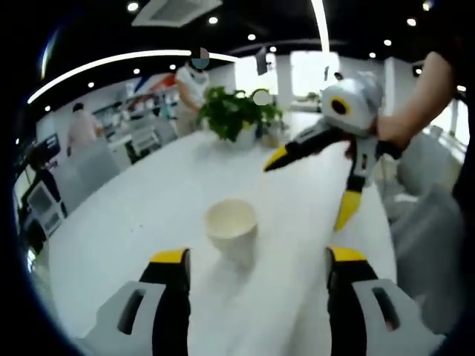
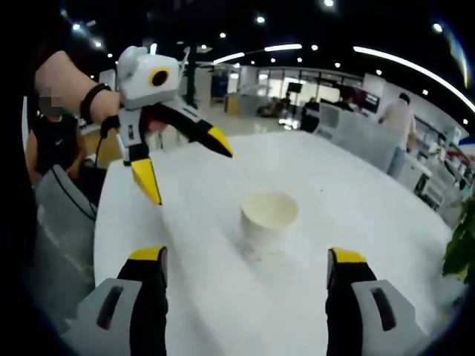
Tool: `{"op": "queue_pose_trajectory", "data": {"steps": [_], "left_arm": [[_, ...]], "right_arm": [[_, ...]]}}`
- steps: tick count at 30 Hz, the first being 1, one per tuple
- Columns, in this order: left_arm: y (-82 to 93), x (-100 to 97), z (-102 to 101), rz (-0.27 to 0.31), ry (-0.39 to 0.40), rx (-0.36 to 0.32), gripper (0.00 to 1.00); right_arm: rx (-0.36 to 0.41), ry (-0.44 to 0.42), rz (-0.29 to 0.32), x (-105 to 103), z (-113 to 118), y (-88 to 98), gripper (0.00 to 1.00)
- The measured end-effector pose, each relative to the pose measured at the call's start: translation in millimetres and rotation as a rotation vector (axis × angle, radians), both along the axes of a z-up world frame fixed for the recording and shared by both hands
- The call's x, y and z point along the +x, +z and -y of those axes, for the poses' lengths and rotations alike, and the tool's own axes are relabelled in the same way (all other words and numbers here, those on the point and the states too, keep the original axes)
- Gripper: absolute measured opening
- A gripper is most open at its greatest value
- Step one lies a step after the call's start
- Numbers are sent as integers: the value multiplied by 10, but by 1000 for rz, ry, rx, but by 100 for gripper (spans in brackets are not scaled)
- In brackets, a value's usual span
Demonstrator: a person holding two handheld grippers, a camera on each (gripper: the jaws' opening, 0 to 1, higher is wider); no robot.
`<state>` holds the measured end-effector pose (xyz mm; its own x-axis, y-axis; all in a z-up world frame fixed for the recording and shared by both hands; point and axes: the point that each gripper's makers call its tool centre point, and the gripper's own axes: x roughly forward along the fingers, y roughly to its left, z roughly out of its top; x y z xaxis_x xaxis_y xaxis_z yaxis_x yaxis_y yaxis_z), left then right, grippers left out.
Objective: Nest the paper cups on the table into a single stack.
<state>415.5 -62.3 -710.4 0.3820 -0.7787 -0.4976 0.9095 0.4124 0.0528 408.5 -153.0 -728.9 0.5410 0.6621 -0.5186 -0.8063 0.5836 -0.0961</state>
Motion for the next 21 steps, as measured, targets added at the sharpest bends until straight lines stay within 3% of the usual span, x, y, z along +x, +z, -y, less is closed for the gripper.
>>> {"op": "queue_pose_trajectory", "data": {"steps": [3,8,15,21], "left_arm": [[-11,-111,-62,-36,36,-9,85],[8,-256,-177,-49,79,-22,99],[33,-505,-286,-73,113,-44,99],[122,-680,-374,-35,160,-55,99]], "right_arm": [[1,-9,1,-93,14,17,94],[9,-25,6,-252,41,42,100],[35,-42,2,-466,70,84,100],[63,-55,22,-609,118,174,100]]}}
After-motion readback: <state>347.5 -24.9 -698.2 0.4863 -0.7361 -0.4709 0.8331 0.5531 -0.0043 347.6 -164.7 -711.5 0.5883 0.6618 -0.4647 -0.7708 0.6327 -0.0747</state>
